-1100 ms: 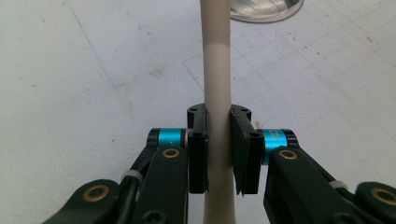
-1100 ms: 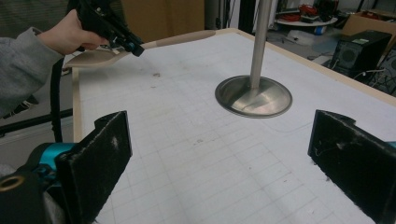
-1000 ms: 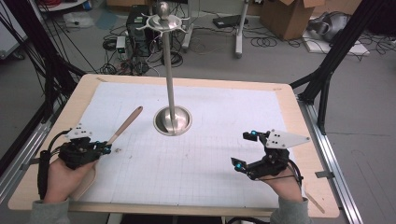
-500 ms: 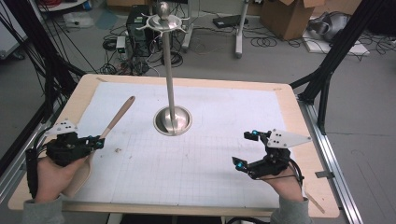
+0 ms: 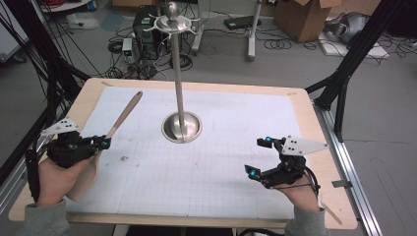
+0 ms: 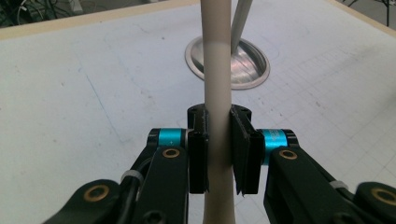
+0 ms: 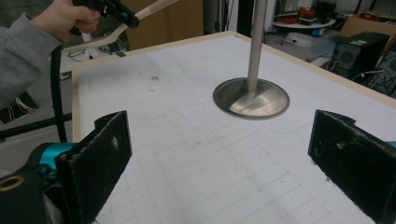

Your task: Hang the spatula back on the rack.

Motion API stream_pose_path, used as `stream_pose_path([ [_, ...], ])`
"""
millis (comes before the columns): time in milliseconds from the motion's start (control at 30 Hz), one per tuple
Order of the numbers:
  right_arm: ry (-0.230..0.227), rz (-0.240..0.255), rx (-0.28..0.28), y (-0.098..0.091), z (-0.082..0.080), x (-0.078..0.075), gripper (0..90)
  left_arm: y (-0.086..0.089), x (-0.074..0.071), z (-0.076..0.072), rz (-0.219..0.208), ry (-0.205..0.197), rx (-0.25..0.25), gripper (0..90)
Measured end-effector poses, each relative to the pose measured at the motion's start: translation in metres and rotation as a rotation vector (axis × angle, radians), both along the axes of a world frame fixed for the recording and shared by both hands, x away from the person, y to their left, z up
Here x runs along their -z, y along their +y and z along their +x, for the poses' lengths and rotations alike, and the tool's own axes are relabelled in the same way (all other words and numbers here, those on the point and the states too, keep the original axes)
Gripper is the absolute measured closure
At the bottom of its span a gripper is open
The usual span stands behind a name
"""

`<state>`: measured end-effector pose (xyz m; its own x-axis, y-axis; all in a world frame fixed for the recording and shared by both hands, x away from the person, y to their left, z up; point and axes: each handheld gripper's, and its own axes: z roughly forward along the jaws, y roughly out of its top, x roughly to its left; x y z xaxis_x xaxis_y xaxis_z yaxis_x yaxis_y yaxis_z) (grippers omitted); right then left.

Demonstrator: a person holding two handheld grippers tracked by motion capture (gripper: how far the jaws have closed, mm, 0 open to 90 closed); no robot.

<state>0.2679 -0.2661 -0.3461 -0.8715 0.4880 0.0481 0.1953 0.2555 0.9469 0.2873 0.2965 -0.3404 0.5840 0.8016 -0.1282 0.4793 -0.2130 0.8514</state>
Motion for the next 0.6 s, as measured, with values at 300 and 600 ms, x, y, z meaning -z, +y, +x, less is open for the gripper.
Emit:
stream_pose_path([
  [300,-0.002,0.004,0.001,-0.001,0.000,0.000,5.3,0.000,-0.018,0.001,0.004,-0.039,-0.011,77.9],
  [600,0.000,0.005,0.001,-0.001,0.000,0.000,5.3,-0.001,-0.035,0.004,0.006,-0.058,-0.001,78.0],
])
